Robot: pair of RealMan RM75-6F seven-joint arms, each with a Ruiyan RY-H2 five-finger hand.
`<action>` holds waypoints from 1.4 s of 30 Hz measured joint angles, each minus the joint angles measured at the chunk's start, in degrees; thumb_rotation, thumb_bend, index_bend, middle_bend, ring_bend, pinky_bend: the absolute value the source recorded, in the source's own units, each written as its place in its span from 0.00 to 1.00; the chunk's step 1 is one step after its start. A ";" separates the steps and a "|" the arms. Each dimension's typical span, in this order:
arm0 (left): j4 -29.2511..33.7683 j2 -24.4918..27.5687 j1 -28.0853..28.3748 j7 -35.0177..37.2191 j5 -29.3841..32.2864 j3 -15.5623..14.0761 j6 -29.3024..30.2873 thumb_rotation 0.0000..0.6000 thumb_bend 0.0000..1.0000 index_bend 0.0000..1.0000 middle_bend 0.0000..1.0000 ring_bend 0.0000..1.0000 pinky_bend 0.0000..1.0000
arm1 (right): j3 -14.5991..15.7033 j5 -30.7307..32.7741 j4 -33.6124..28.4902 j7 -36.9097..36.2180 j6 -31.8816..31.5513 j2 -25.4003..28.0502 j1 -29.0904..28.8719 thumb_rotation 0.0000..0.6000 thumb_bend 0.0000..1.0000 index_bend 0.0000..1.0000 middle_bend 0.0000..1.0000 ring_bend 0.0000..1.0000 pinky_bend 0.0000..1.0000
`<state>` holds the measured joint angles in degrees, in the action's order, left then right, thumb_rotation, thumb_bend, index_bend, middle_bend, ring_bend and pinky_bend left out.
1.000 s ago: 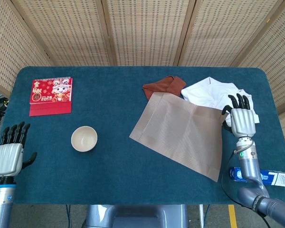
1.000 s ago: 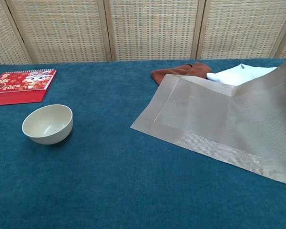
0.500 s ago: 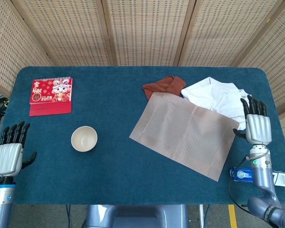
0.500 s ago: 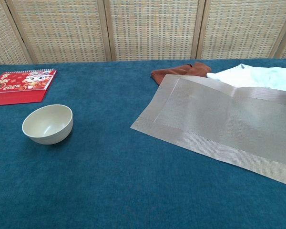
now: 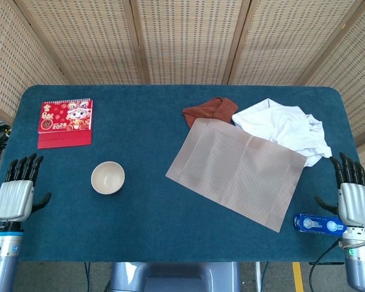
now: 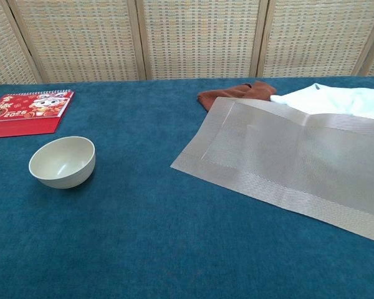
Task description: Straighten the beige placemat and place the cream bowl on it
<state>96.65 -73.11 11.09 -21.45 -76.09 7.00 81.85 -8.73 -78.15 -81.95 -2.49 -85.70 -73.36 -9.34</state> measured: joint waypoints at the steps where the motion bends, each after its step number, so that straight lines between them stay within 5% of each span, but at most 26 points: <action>1: -0.01 0.00 0.25 -0.10 0.11 0.14 -0.29 1.00 0.26 0.00 0.00 0.00 0.00 | -0.09 0.02 0.23 -0.42 0.06 0.00 0.04 1.00 0.29 0.11 0.00 0.00 0.00; 14: 0.20 -1.49 10.78 -4.75 2.13 6.16 -8.66 1.00 0.15 0.02 0.00 0.00 0.00 | -1.81 0.72 2.96 -2.07 0.70 -0.56 -0.13 1.00 0.29 0.11 0.00 0.00 0.00; 22: -5.53 -4.85 21.21 -6.31 4.19 10.09 -18.37 1.00 0.13 0.07 0.00 0.00 0.00 | -2.98 1.66 3.36 -4.18 1.07 -0.01 0.09 1.00 0.29 0.11 0.00 0.00 0.00; 42: -20.30 -20.32 41.07 -16.81 17.17 9.49 -34.12 1.00 0.13 0.07 0.00 0.00 0.00 | -5.63 4.37 4.55 -9.71 2.52 1.62 0.60 1.00 0.29 0.12 0.00 0.00 0.00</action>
<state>76.34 -93.43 52.16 -38.25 -58.92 16.49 47.73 -14.36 -73.78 -77.40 -12.20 -83.17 -71.73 -8.74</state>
